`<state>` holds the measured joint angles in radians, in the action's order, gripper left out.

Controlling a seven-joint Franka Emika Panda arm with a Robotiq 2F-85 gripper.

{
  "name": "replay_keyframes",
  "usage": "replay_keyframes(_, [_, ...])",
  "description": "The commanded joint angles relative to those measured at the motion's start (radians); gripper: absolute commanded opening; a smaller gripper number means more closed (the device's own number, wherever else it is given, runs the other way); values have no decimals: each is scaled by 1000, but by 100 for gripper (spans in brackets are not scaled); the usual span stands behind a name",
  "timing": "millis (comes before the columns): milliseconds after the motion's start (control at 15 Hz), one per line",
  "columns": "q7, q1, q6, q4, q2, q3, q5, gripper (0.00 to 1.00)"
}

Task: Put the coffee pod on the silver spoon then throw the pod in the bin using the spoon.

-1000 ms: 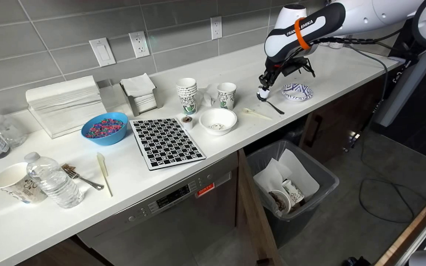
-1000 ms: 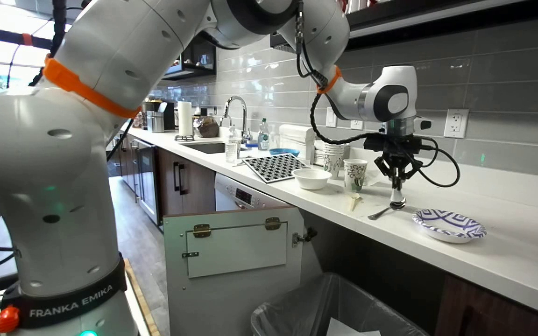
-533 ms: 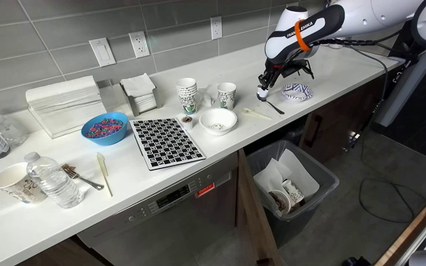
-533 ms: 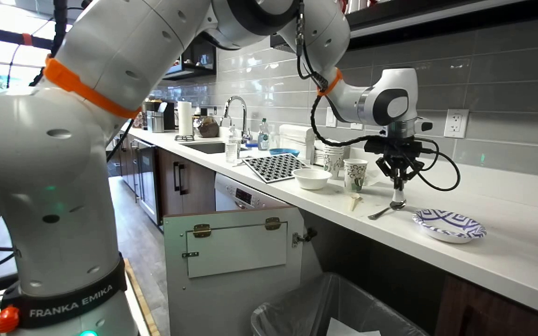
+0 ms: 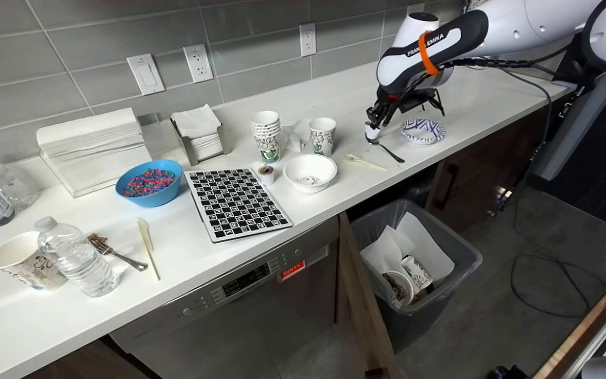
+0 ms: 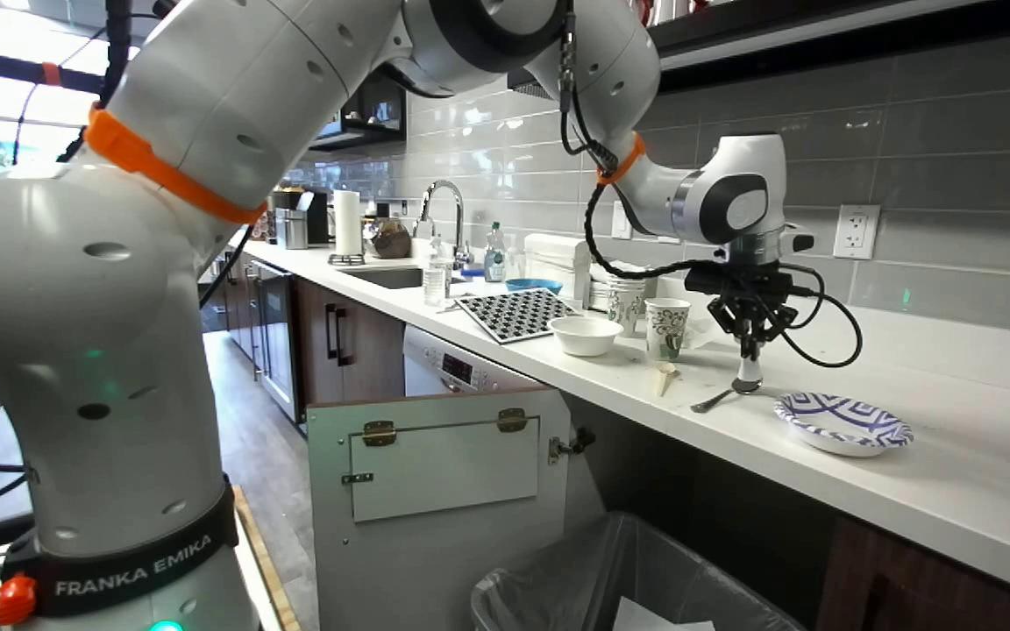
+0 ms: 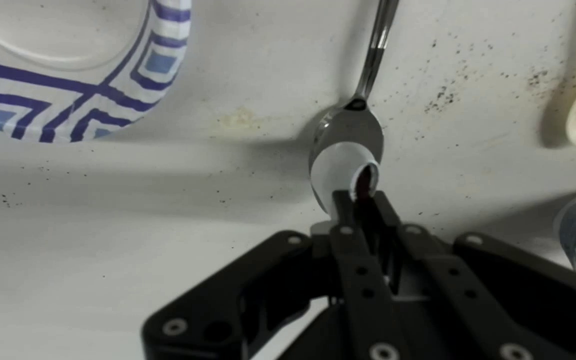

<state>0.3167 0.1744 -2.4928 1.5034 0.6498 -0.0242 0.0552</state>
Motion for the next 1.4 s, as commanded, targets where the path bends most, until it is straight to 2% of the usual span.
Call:
replay_keyframes(0, [-1, 13, -32, 9, 10, -15, 17, 3])
replay_keyframes(1333, [-1, 23, -34, -11, 39, -23, 26, 3])
